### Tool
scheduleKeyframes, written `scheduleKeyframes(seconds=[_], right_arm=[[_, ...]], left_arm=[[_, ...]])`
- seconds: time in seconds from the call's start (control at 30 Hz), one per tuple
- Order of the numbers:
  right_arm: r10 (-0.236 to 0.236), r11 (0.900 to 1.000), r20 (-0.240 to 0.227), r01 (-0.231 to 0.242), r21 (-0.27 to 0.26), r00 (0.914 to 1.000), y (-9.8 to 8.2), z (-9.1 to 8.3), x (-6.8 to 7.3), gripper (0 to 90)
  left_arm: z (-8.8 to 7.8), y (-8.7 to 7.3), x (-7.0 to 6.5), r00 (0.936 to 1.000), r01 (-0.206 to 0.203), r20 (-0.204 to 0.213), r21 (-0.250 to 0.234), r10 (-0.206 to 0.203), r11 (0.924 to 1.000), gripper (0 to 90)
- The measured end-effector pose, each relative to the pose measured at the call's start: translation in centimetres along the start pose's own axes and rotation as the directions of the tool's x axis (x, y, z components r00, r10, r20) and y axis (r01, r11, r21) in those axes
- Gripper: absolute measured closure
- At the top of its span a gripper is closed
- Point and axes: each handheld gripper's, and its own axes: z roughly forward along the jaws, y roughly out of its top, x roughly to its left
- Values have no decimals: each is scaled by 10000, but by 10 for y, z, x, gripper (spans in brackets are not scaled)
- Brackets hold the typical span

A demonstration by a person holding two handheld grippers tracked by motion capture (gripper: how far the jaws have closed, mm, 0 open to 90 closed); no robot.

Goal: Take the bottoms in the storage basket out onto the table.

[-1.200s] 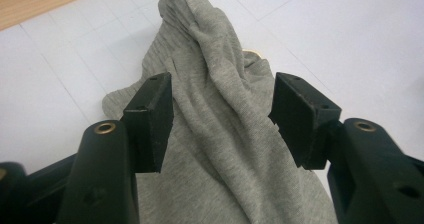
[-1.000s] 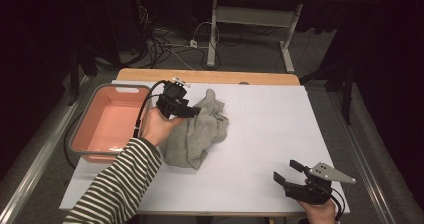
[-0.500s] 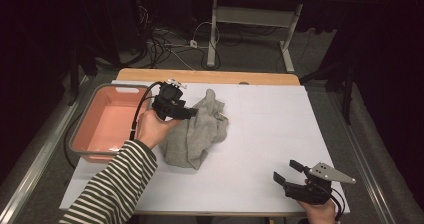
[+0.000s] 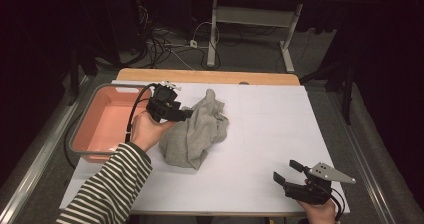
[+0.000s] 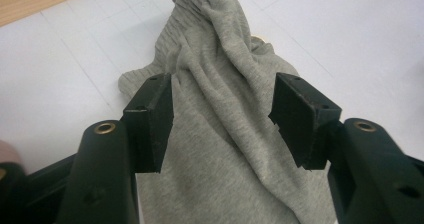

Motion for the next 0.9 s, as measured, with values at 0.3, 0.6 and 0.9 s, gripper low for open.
scheduleKeyframes(seconds=[0.3, 0.6, 0.9], right_arm=[[13, 10000, -42, -13, -20, 10000, 0, 0, 0, 211], [17, 10000, -35, -17, -12, 10000, 0, 0, 0, 211], [38, 10000, -47, -38, -6, 10000, 0, 0, 0, 211]], left_arm=[[-11, -3, -2, 9999, -111, -105, -168, 109, 9998, 405], [-20, -9, 0, 9999, -129, -102, -296, 126, 9995, 405], [-27, -18, 3, 9999, -53, -95, -435, 49, 9990, 405]])
